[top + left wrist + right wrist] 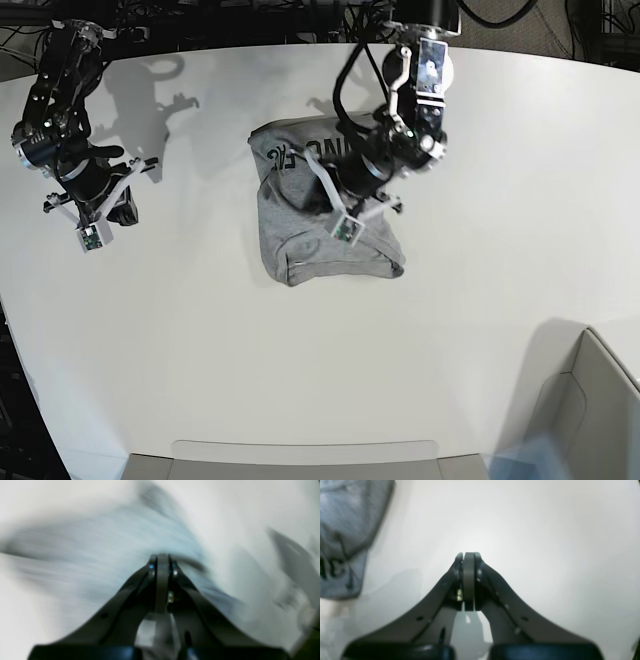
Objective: Fold the T-shirt properly
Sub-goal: 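Drag the folded bundle across the table with the left gripper and release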
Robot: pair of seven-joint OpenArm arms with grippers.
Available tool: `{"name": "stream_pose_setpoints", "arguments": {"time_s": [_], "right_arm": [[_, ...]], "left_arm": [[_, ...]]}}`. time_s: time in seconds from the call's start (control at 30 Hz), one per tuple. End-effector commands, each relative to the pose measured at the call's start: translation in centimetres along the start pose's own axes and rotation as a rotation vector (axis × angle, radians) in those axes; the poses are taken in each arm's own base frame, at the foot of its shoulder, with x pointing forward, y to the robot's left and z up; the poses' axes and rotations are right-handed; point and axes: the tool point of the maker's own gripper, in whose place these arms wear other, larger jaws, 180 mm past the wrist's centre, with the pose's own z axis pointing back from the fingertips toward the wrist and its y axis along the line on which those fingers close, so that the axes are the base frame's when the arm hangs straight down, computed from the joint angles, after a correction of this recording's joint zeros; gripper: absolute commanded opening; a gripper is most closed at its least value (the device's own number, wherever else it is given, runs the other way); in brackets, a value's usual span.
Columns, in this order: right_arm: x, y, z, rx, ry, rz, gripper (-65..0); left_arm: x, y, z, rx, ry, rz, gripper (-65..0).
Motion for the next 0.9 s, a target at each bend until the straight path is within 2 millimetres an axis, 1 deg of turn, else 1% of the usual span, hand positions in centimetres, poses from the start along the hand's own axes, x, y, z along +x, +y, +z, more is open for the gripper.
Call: {"name": "stream_pose_setpoints", "arguments": {"time_s": [0.0,0.07,0.13,0.23,0.27,0.3,0.33,0.43,0.53,0.6,0.63,0.73,0.8,0.83,0.87], "right_arm": [[0.6,-0.4,0.7,-0.011,-0.029,0.015,-65.0],[-0.4,-0.2,0.8,-0.006,-0.006,0.011,-65.0],[-1.5,0.1,0.8,0.001,0.019,0.007,-65.0],[-2.1,0.6,0.8,0.012,0.031,0.001,-65.0],[-2.1,0.6,0.8,0.013,0.031,0.000,-65.0],[-1.9,0.6,0.9,0.011,0.026,0.004,-65.0],[-1.9,0.7,1.0,0.011,0.024,0.006,-65.0],[-1.2,0.8,1.3,0.006,0.005,0.021,-65.0],[-0.9,0.7,1.5,0.002,-0.002,0.031,-65.0],[-0.9,0.7,1.5,0.001,-0.002,0.033,-65.0],[-0.8,0.6,1.5,0.000,-0.003,0.034,-65.0],[-0.8,0.7,1.5,0.002,-0.002,0.036,-65.0],[-0.8,0.9,1.4,0.007,-0.002,0.037,-65.0],[-0.7,1.0,1.4,0.010,-0.004,0.035,-65.0],[-0.7,1.0,1.4,0.010,-0.004,0.034,-65.0]], "left_arm": [[2.4,0.2,0.1,0.009,-0.085,-0.006,-65.0],[1.3,-0.2,-0.6,-0.003,-0.061,0.015,-65.0],[-1.2,0.1,-1.9,0.002,0.012,0.066,-65.0],[-3.5,2.3,-4.1,0.088,0.100,0.176,-65.0],[-4.6,2.9,-4.7,0.114,0.135,0.209,-65.0],[-5.6,4.0,-5.1,0.146,0.167,0.230,-65.0],[-6.1,4.9,-5.1,0.162,0.186,0.224,-65.0],[-6.5,8.7,-3.9,0.226,0.203,0.171,-65.0],[-7.4,13.2,-1.7,0.306,0.238,0.108,-65.0],[-7.9,15.8,-0.2,0.353,0.262,0.070,-65.0],[-7.6,17.6,0.7,0.386,0.266,0.042,-65.0],[-6.5,21.4,2.8,0.453,0.274,-0.018,-65.0],[-6.5,23.6,4.1,0.494,0.294,-0.043,-65.0],[-6.2,24.7,4.7,0.514,0.298,-0.056,-65.0],[-5.9,25.3,5.1,0.526,0.300,-0.061,-65.0]]}}
